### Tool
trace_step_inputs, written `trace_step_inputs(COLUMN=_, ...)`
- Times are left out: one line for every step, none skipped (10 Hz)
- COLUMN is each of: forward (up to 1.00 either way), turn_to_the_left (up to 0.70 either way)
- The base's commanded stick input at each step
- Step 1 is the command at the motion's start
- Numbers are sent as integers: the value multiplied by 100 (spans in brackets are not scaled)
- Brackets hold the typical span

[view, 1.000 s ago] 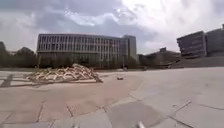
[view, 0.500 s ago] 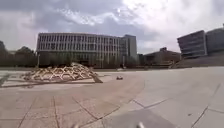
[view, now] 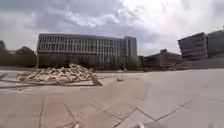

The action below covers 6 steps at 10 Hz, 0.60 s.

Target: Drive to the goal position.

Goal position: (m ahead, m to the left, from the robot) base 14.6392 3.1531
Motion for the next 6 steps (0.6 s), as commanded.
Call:
trace_step_inputs(forward=70, turn_to_the_left=0)
trace_step_inputs(forward=70, turn_to_the_left=0)
trace_step_inputs(forward=70, turn_to_the_left=0)
trace_step_inputs(forward=70, turn_to_the_left=0)
trace_step_inputs(forward=70, turn_to_the_left=0)
trace_step_inputs(forward=70, turn_to_the_left=0)
